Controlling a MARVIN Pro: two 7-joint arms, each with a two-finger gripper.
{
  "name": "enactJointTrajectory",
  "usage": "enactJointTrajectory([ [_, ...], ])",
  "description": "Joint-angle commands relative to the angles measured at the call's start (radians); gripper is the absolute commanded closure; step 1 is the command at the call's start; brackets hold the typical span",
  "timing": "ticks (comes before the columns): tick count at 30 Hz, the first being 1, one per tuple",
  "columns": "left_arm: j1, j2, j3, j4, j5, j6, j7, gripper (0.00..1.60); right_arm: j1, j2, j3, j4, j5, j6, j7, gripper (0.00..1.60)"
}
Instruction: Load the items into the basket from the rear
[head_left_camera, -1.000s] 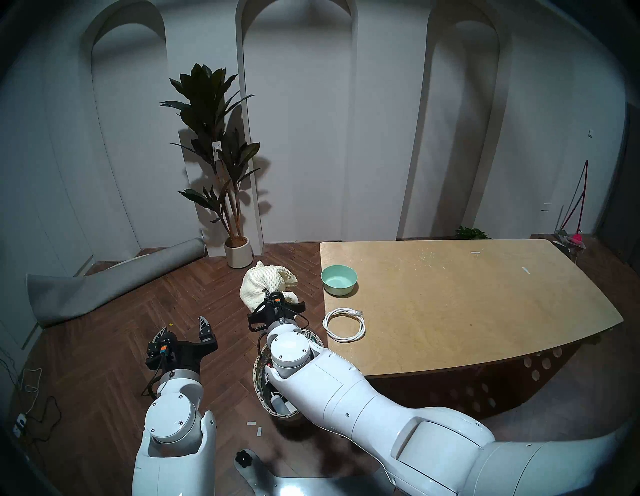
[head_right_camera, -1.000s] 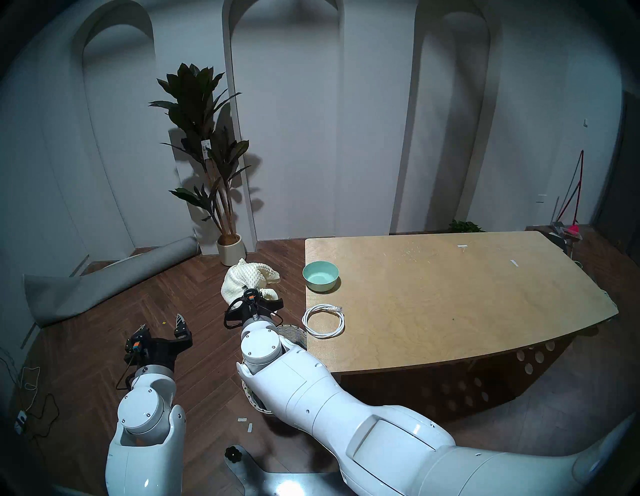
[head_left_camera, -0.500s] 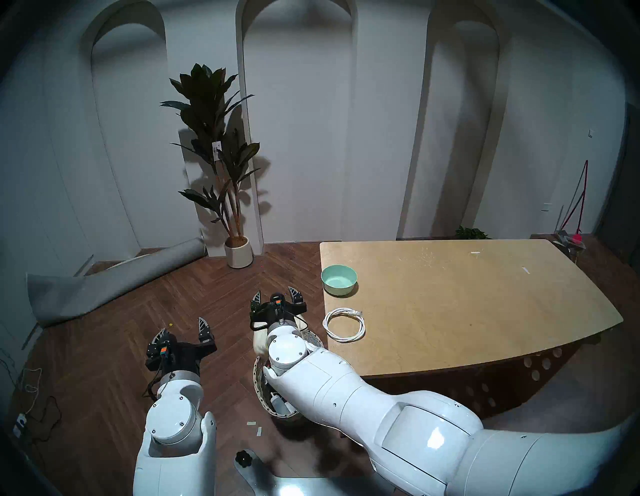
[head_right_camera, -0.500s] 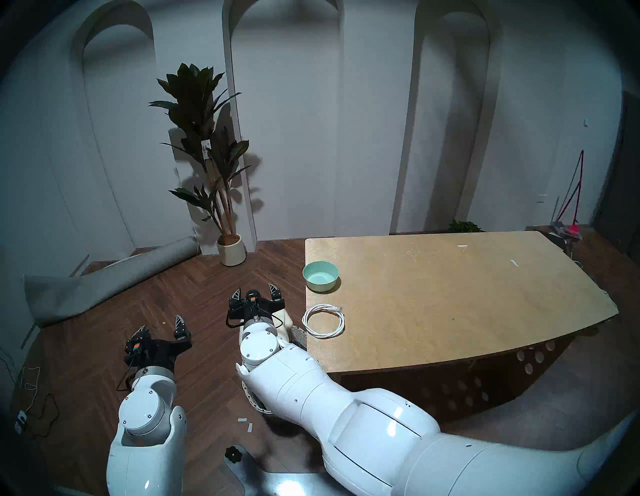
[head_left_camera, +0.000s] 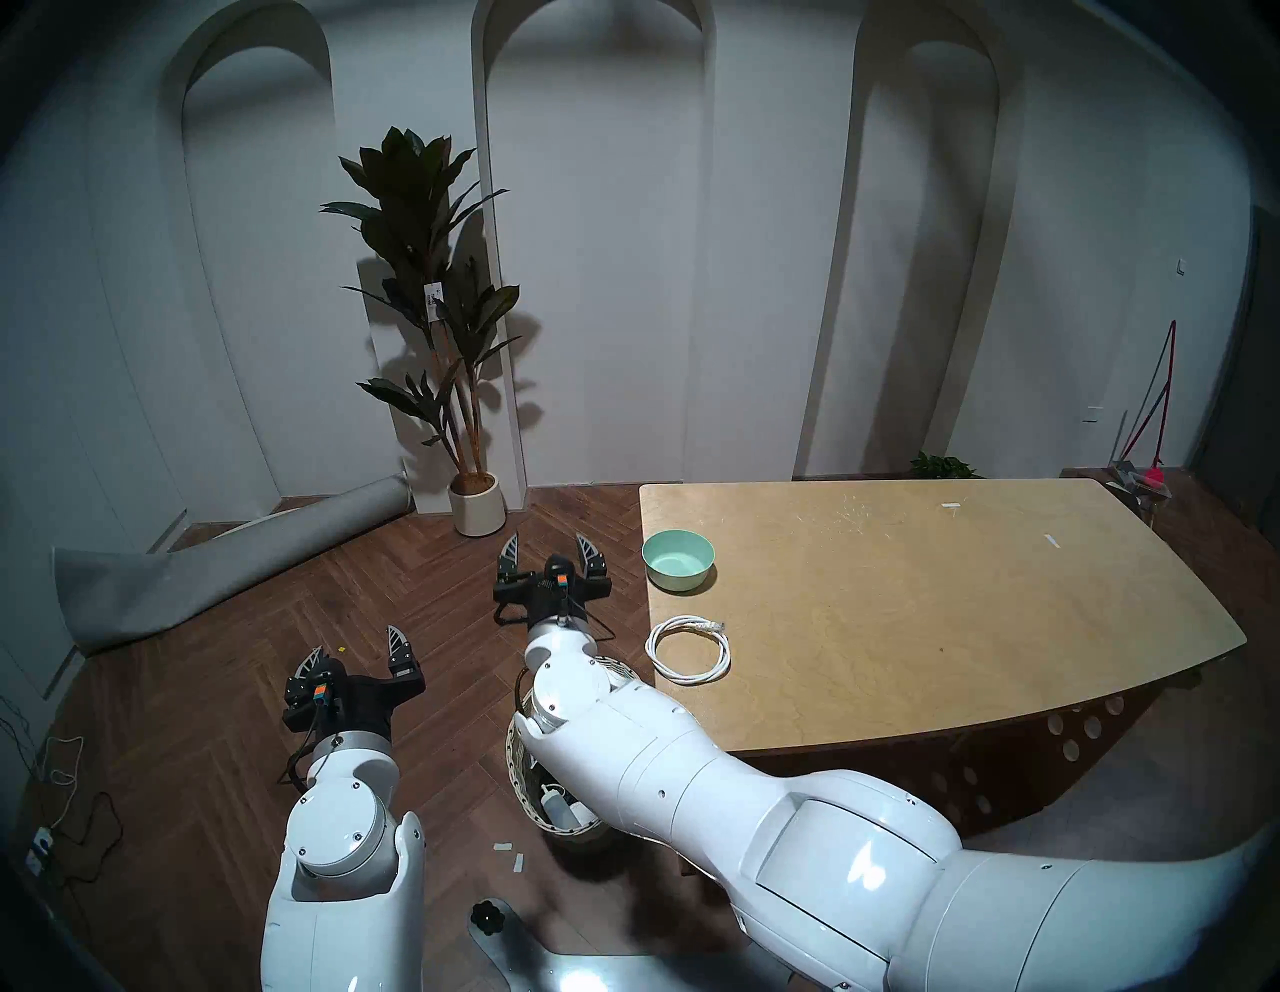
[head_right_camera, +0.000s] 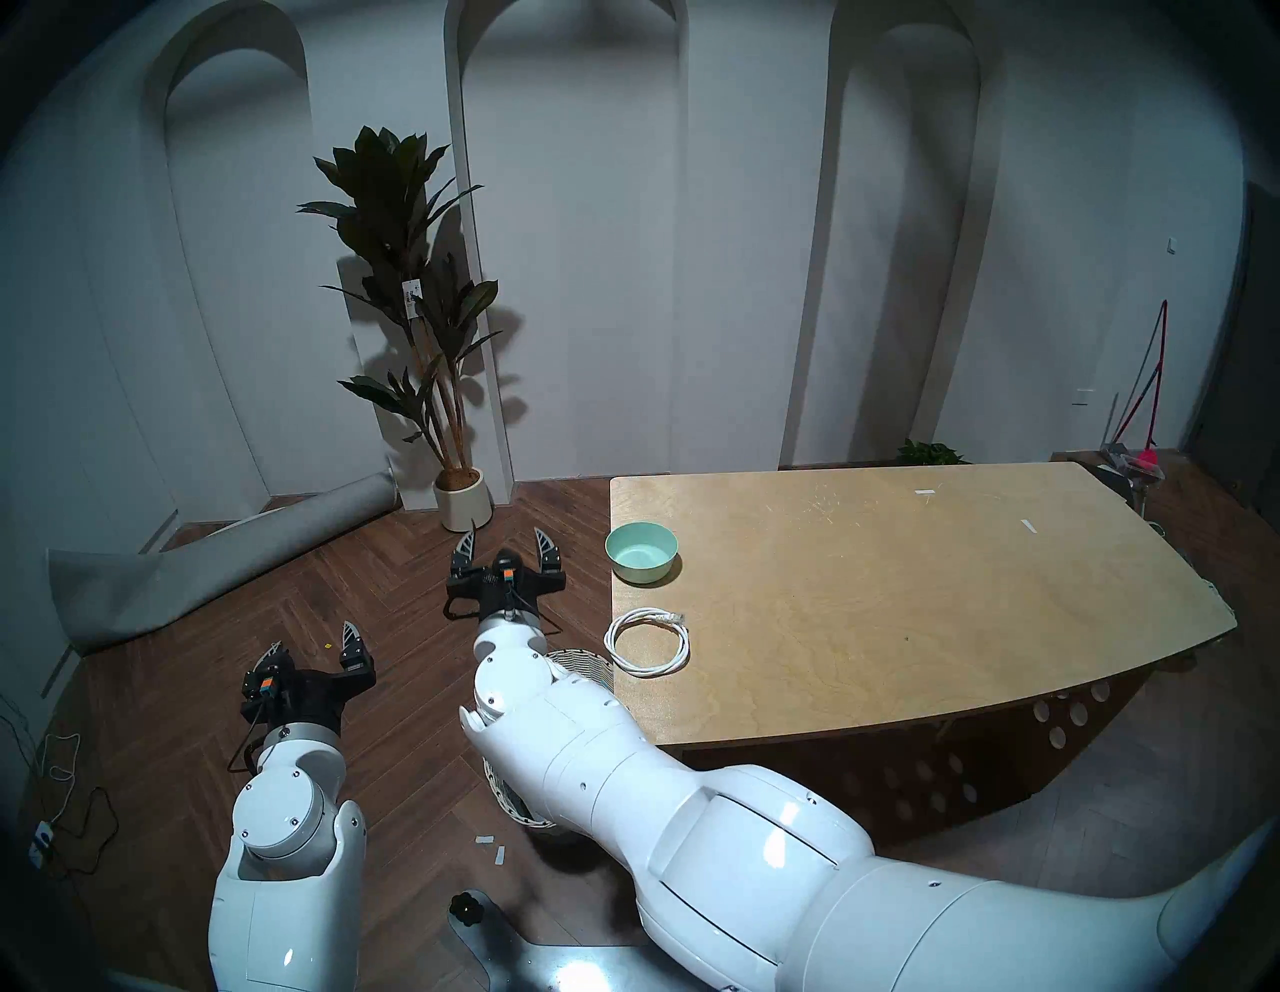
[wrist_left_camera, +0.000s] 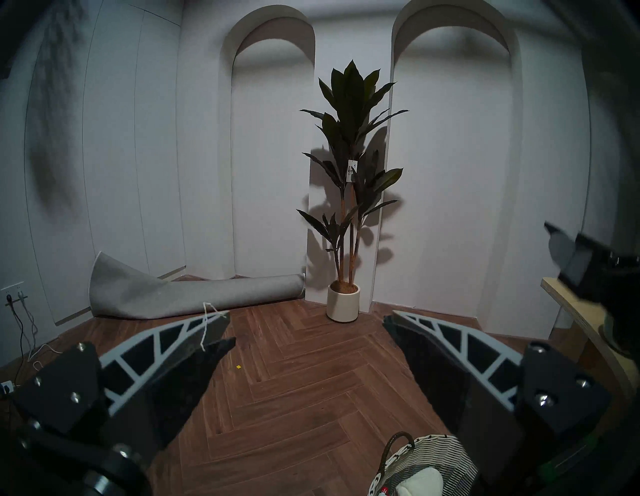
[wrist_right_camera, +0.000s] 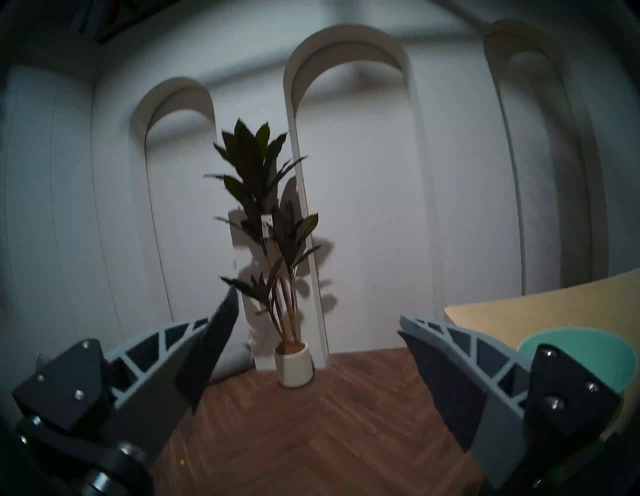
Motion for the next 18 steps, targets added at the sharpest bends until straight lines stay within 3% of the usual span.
enactJointTrajectory([
  [1,-0.047,0.013,0.013,-0.023,0.001,0.003,-0.014,0.0,0.111,0.027,0.081,-0.114,-0.044,-0.06,-0.047,0.0],
  [7,-0.077,0.02,0.05,-0.026,-0.001,0.015,-0.041,0.0,0.192,0.15,0.191,-0.205,-0.06,-0.06,-0.106,0.0],
  [8,-0.08,0.021,0.057,-0.027,-0.001,0.016,-0.046,0.0,0.188,0.148,0.214,-0.21,-0.063,-0.059,-0.116,0.0],
  [11,-0.09,0.025,0.081,-0.029,0.0,0.024,-0.064,0.0,0.221,0.189,0.267,-0.21,-0.063,-0.053,-0.144,0.0],
  [18,-0.103,0.031,0.147,-0.03,-0.003,0.06,-0.113,0.0,0.211,0.28,0.372,-0.19,-0.08,-0.021,-0.205,0.0],
])
